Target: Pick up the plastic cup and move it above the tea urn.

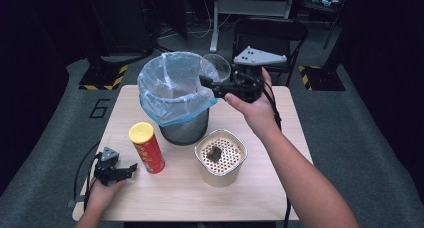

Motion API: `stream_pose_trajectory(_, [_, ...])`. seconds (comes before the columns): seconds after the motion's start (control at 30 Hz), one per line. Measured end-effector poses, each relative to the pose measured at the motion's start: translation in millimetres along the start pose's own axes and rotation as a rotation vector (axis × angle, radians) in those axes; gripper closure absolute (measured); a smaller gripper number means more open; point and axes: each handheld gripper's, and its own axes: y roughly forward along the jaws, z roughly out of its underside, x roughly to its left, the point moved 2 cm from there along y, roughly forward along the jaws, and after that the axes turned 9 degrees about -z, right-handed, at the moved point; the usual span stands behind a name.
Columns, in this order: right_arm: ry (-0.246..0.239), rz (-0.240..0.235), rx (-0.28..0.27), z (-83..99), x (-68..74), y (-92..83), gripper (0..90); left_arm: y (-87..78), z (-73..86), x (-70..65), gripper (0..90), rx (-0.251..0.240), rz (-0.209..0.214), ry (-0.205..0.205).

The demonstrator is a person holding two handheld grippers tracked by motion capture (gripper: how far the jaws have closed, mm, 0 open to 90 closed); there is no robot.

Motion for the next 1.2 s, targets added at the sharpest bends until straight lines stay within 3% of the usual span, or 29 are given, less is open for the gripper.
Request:
stream_pose_trajectory(0.17, [-0.002, 0.012, -0.005, -9.5, -6.3, 14.5, 32.6, 0.0, 0.0, -0.1, 12.4, -0.001, -0.001, 0.000])
stream_pose_trajectory(0.33, [0.016, 0.031, -0.005, -6.0, -17.5, 34.3, 32.4, 0.0, 0.0, -0.1, 12.4, -0.001, 0.001, -0.001])
stream_pose_trajectory(0.57, [0.024, 0.044, 0.038, 5.6, -33.6, 62.3, 32.5, -1.2, -0.3, 0.4, 12.4, 0.014, 0.007, 0.004])
stream_pose_trajectory(0.8, [0.073, 0.108, 0.108, 12.9, -52.1, 101.2, 32.2, -1.2, -0.3, 0.5, 12.5, 0.015, 0.006, 0.004])
stream_pose_trajectory(0.93, [0.057, 0.136, 0.142, 12.5, -55.8, 117.2, 31.8, -1.2, -0.3, 0.5, 12.6, 0.014, 0.006, 0.004])
stream_pose_trajectory(1.2, [0.070, 0.147, 0.163, 13.5, -66.3, 132.2, 31.5, -1.2, -0.3, 0.4, 12.6, 0.014, 0.006, 0.004])
